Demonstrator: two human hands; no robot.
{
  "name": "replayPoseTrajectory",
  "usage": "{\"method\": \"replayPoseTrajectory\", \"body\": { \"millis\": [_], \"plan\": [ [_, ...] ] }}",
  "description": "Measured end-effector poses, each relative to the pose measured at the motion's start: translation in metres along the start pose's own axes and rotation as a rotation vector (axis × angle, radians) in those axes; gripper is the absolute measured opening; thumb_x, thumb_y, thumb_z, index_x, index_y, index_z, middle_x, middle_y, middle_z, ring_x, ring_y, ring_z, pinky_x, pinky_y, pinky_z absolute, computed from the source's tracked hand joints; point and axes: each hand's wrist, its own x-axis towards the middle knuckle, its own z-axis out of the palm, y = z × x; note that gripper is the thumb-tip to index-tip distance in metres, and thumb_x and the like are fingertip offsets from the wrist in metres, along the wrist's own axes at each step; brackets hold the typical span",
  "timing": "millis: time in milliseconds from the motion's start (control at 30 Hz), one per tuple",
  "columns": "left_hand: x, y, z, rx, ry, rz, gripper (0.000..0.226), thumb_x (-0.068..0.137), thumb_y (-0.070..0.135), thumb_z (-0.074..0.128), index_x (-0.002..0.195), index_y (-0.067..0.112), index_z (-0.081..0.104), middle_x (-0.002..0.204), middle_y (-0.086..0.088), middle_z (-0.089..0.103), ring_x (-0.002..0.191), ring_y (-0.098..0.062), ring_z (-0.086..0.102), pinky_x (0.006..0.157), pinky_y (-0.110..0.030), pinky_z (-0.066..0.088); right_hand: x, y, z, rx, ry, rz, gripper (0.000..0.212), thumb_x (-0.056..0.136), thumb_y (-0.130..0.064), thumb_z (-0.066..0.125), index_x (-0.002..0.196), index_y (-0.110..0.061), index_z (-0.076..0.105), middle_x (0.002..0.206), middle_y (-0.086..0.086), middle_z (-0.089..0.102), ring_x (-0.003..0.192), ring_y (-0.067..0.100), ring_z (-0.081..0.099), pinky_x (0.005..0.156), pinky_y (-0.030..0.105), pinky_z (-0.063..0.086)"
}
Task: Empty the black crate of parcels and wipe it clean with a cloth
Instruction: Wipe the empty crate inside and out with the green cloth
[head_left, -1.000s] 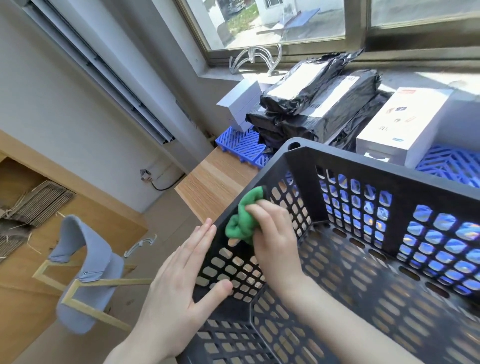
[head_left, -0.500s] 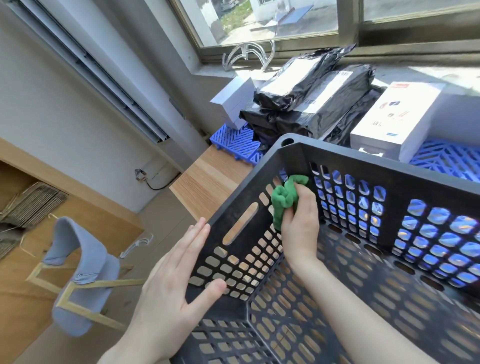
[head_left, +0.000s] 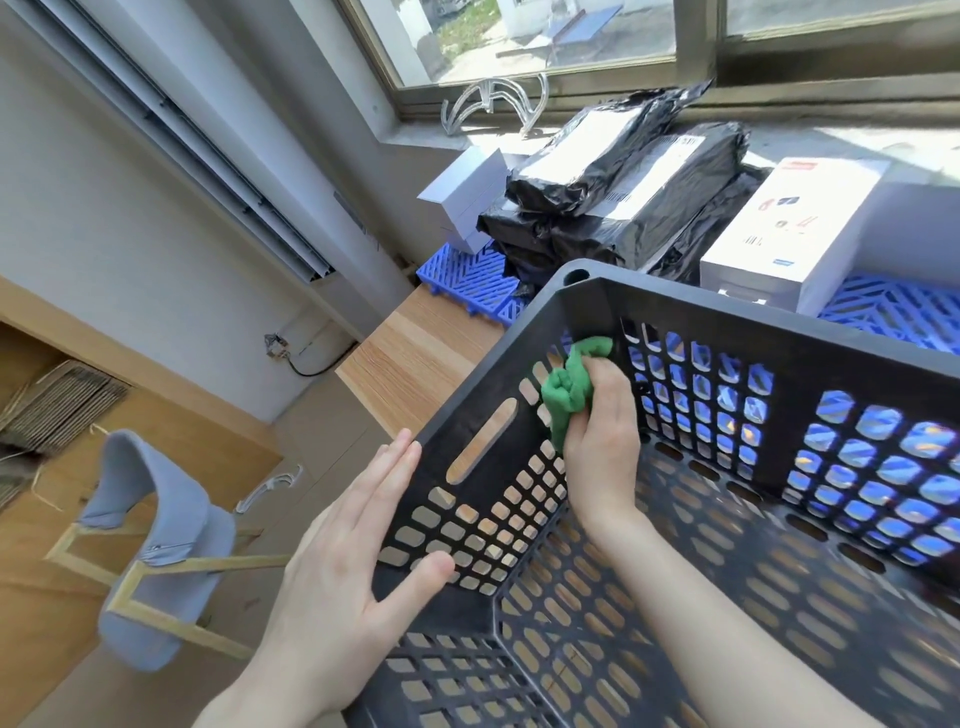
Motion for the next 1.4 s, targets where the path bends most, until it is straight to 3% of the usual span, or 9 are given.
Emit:
{"method": "replayPoseTrajectory", "body": {
  "millis": [133, 233, 400, 567, 733, 867, 1100, 1267, 1400],
  "plan": [
    [-0.001, 0.0, 0.0, -0.003, -0.004, -0.007, 0.075, 0.08, 0.071, 0.037, 0.149, 0.053, 0.013, 0.154, 0.038, 0.007, 0.142, 0.011, 0.015, 0.112, -0.045, 0.033, -0.027, 0.046, -0.006, -0.104, -0.193, 0.367, 0.037, 0.093, 0.001, 0.043, 0.125, -0.016, 0.048, 0.127, 0.0, 0.05, 0.11, 0.026, 0.053, 0.087, 0.034, 0.042],
    [-0.001, 0.0, -0.001, -0.009, -0.006, -0.009, 0.074, 0.08, 0.071, 0.036, 0.148, 0.053, 0.013, 0.154, 0.039, 0.007, 0.142, 0.011, 0.015, 0.112, -0.046, 0.033, -0.024, 0.046, -0.008, -0.067, -0.176, 0.41, 0.035, 0.094, 0.001, 0.041, 0.124, -0.014, 0.052, 0.124, 0.001, 0.053, 0.103, 0.02, 0.053, 0.084, 0.028, 0.036],
    [-0.001, 0.0, -0.001, -0.007, -0.001, 0.001, 0.074, 0.081, 0.072, 0.036, 0.148, 0.053, 0.013, 0.154, 0.038, 0.009, 0.141, 0.012, 0.015, 0.11, -0.045, 0.036, -0.007, 0.005, -0.008, 0.064, 0.026, 0.186, 0.039, 0.088, 0.009, 0.048, 0.123, -0.007, 0.056, 0.118, 0.003, 0.06, 0.104, 0.006, 0.051, 0.093, 0.021, 0.041],
    [0.0, 0.0, -0.001, -0.008, -0.006, 0.013, 0.074, 0.081, 0.07, 0.038, 0.149, 0.052, 0.015, 0.154, 0.037, 0.01, 0.14, 0.014, 0.015, 0.107, -0.04, 0.036, 0.025, -0.038, -0.01, 0.127, 0.121, -0.209, 0.042, 0.086, 0.011, 0.052, 0.127, 0.001, 0.055, 0.129, 0.01, 0.057, 0.124, 0.018, 0.05, 0.11, 0.024, 0.033],
    [0.0, 0.0, 0.0, -0.003, 0.004, 0.012, 0.073, 0.082, 0.07, 0.037, 0.149, 0.052, 0.015, 0.154, 0.037, 0.01, 0.141, 0.013, 0.015, 0.108, -0.044, 0.036, 0.025, -0.007, -0.008, -0.077, 0.068, -0.367, 0.046, 0.086, 0.01, 0.053, 0.131, -0.001, 0.052, 0.137, 0.012, 0.049, 0.129, 0.027, 0.045, 0.115, 0.031, 0.03],
    [-0.001, 0.001, -0.001, -0.014, -0.004, 0.005, 0.073, 0.08, 0.07, 0.037, 0.148, 0.053, 0.014, 0.154, 0.038, 0.01, 0.14, 0.013, 0.015, 0.108, -0.041, 0.035, 0.004, 0.052, -0.004, -0.314, 0.011, -0.356, 0.06, 0.077, 0.017, 0.059, 0.133, -0.003, 0.047, 0.136, 0.009, 0.039, 0.124, 0.031, 0.04, 0.115, 0.03, 0.024],
    [-0.001, 0.0, -0.001, -0.035, -0.009, 0.0, 0.074, 0.079, 0.068, 0.038, 0.148, 0.053, 0.016, 0.153, 0.039, 0.01, 0.14, 0.013, 0.017, 0.108, -0.042, 0.036, -0.026, 0.104, -0.014, -0.493, -0.237, -0.135, 0.054, 0.072, 0.018, 0.066, 0.123, 0.005, 0.054, 0.127, 0.02, 0.052, 0.115, 0.035, 0.047, 0.077, 0.048, 0.057],
    [-0.001, -0.001, -0.001, -0.038, -0.006, 0.0, 0.072, 0.08, 0.069, 0.037, 0.147, 0.055, 0.016, 0.153, 0.039, 0.01, 0.14, 0.012, 0.018, 0.109, -0.045, 0.037, -0.01, 0.069, -0.007, -0.288, -0.125, 0.018, 0.04, 0.075, 0.018, 0.056, 0.113, 0.003, 0.057, 0.111, 0.014, 0.058, 0.102, 0.032, 0.054, 0.082, 0.045, 0.052],
    [-0.001, -0.002, -0.001, -0.041, -0.008, 0.002, 0.072, 0.08, 0.069, 0.037, 0.148, 0.054, 0.016, 0.153, 0.038, 0.011, 0.14, 0.011, 0.019, 0.108, -0.046, 0.037, 0.005, 0.026, -0.009, -0.08, 0.056, -0.097, 0.032, 0.081, 0.015, 0.053, 0.11, 0.003, 0.058, 0.111, 0.015, 0.058, 0.105, 0.026, 0.052, 0.093, 0.034, 0.043]
  ]
}}
